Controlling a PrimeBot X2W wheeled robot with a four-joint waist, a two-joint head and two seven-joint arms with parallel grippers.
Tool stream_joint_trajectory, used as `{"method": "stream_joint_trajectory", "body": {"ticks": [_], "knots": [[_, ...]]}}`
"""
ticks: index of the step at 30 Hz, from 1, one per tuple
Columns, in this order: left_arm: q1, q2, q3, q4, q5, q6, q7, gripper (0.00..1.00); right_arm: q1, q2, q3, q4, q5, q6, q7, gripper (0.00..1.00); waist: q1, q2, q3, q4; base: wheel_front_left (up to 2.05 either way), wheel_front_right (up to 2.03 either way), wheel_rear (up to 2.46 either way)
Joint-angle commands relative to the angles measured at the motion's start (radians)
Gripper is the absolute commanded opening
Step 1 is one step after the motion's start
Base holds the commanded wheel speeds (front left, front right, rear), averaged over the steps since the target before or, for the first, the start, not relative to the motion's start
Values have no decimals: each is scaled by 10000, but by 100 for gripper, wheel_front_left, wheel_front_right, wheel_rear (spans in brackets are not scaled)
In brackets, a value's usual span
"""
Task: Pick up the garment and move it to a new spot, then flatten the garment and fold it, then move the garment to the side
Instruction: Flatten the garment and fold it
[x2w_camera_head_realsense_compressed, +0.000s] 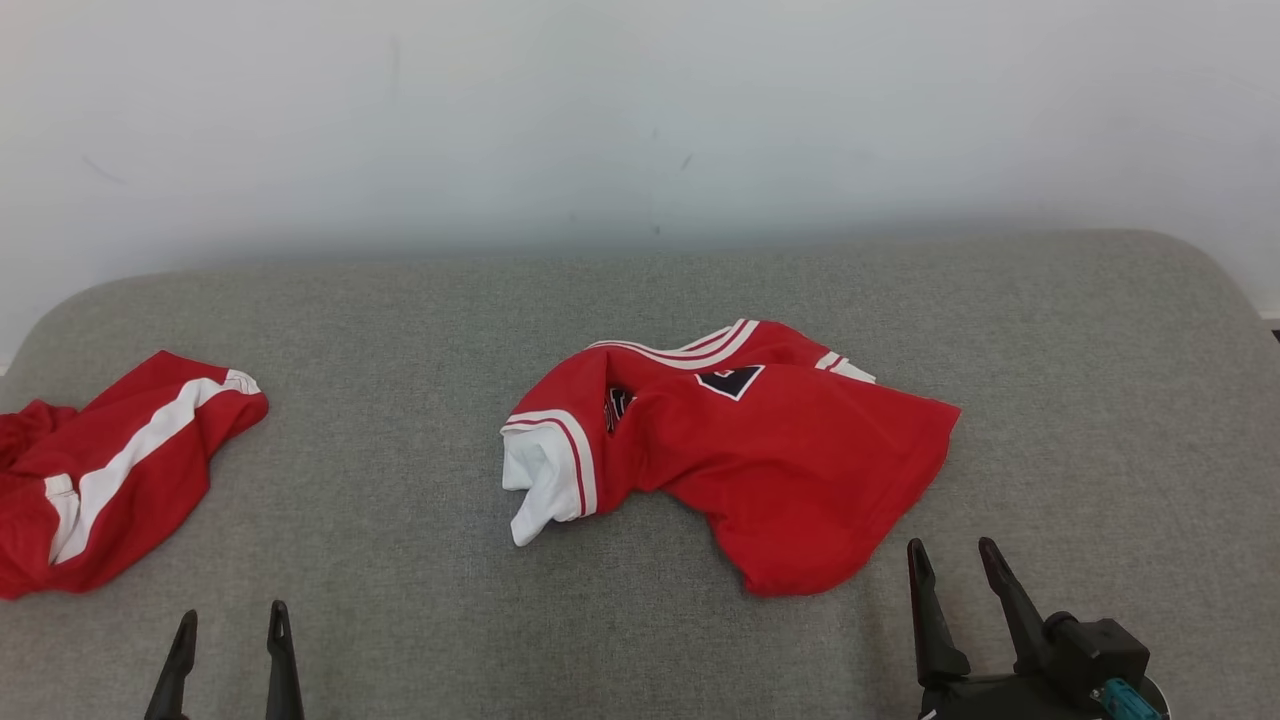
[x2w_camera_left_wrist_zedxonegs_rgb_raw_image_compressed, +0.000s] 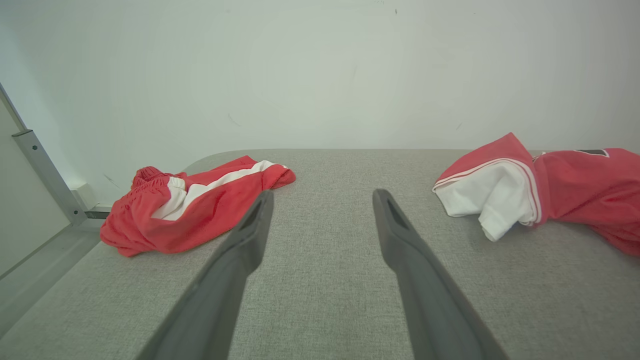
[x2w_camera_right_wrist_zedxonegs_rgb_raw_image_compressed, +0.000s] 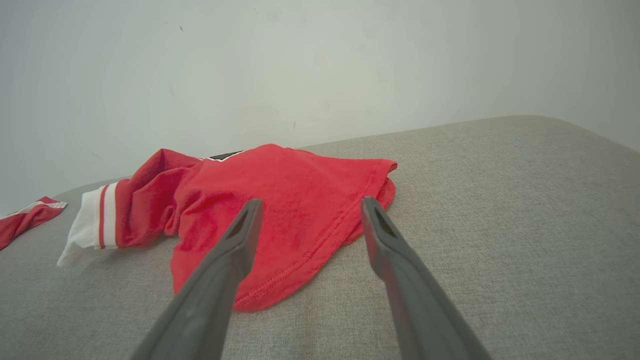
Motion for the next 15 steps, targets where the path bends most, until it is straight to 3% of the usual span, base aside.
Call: {"method": "stream_joint_trajectory", "body": {"ticks": [1, 15], "knots": [[53, -28, 48, 15, 98, -42, -37, 100, 51, 20, -4, 16, -30, -21, -6, 100, 0, -1, 5, -3, 0, 0, 0], [-18, -79, 153, 62, 160, -99, -38, 100, 58, 20, -1, -4, -46, -22, -6, 100, 0, -1, 17, -3, 0, 0, 0]]}}
